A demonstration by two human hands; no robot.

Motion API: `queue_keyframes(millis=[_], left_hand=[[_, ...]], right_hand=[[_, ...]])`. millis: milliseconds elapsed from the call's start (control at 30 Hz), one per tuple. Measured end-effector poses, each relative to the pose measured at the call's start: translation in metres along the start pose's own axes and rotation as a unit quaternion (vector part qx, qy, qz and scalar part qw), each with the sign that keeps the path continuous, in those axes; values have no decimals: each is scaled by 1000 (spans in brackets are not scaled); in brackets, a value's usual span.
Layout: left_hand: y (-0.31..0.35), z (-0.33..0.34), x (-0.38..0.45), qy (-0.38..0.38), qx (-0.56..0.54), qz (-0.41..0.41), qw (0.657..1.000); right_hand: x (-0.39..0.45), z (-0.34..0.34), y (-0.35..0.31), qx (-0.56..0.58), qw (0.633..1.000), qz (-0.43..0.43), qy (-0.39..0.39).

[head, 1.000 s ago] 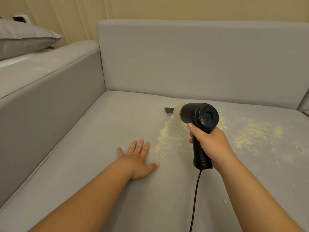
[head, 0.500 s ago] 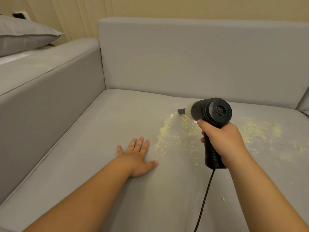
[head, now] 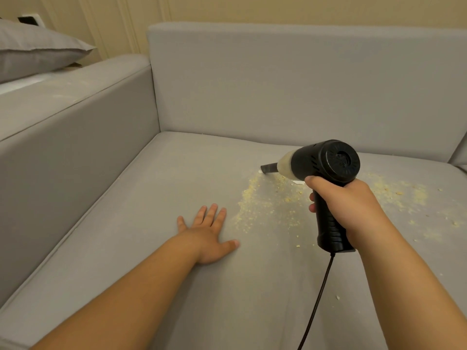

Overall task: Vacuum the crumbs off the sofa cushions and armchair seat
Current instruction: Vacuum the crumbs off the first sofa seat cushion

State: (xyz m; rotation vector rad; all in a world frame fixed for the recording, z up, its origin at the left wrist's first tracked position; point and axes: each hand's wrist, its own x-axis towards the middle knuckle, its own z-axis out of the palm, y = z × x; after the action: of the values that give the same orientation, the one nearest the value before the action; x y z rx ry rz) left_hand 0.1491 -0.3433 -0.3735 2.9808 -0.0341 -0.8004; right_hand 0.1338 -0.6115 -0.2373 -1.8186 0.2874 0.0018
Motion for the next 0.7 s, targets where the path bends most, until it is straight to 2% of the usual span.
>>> queue_keyframes(millis=[567, 700], left_hand=[[2, 0, -2, 0, 0, 0, 1000], [1, 0, -2, 1, 1, 0, 1000]], right_hand=[[-3, 4, -2, 11, 1000, 11, -13], [-3, 3, 0, 8, 1000, 5, 4]])
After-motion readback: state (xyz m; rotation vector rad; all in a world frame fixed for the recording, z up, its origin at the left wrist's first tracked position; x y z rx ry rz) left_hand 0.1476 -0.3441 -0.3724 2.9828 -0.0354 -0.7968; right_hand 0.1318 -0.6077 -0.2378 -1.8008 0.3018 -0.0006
